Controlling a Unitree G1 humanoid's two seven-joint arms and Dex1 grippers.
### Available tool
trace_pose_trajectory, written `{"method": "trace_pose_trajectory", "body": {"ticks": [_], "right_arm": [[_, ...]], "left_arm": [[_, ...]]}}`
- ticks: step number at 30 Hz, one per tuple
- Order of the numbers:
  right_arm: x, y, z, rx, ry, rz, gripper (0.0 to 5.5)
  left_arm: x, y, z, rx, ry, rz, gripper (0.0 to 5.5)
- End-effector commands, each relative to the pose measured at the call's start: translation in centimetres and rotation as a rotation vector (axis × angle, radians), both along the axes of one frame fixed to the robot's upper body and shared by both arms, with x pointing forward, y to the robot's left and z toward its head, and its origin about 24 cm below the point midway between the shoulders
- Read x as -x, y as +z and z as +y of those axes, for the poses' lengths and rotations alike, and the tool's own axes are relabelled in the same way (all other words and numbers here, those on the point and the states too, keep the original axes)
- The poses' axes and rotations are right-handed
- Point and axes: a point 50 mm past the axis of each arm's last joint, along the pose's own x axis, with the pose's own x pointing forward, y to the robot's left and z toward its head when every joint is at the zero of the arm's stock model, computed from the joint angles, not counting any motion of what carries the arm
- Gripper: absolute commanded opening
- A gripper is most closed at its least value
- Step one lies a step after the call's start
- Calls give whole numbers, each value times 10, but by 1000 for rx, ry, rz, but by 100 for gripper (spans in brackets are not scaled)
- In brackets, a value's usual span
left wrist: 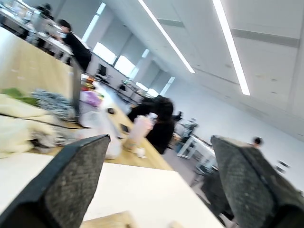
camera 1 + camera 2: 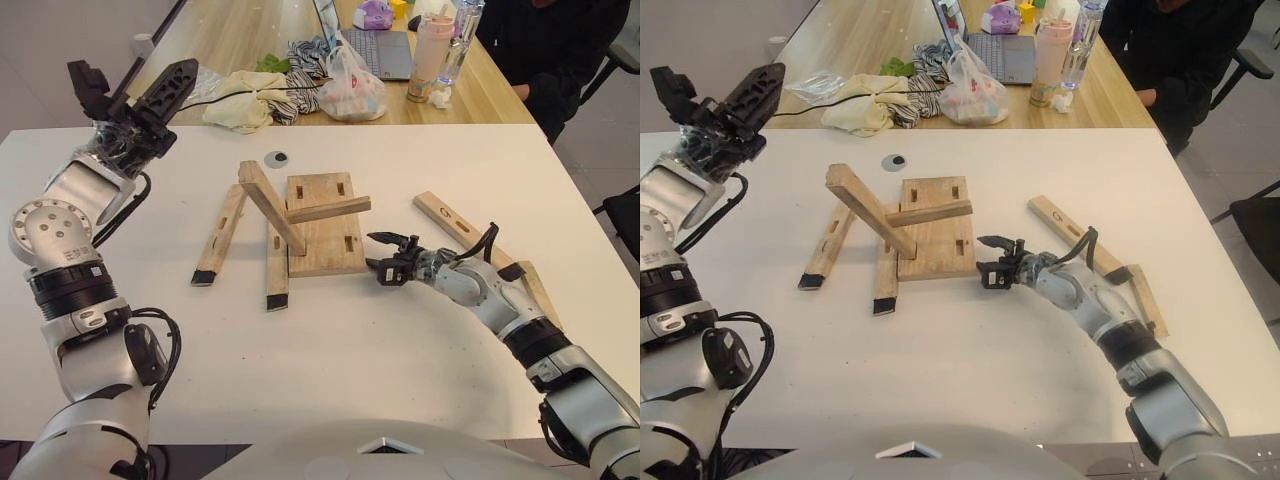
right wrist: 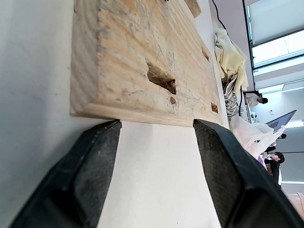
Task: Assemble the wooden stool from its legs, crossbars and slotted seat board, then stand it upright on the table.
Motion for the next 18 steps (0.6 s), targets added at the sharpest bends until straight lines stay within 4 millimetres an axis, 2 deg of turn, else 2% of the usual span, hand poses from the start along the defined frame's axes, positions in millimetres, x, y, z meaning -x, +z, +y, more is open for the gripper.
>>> {"method": "trace_pose_trajectory", "body": {"ticks": [1, 4, 8, 12, 15, 18], "right_arm": [[10, -12, -1, 35, -11, 76, 283], [7, -9, -10, 46, -46, 71, 283], [5, -7, -32, 35, -181, 68, 283], [-3, 4, -56, -18, -354, 33, 283], [-15, 16, -65, -61, -435, -25, 283], [-25, 28, -69, -101, -486, -101, 283]], "left_arm": [[-2, -37, 8, -279, 111, 142, 390], [15, -65, 7, -568, 68, 239, 416], [42, -88, -1, -744, 4, 363, 479], [60, -115, 6, -778, 15, 534, 536], [80, -141, 13, -800, -46, 683, 536], [92, -153, 22, -789, -16, 749, 508]]}}
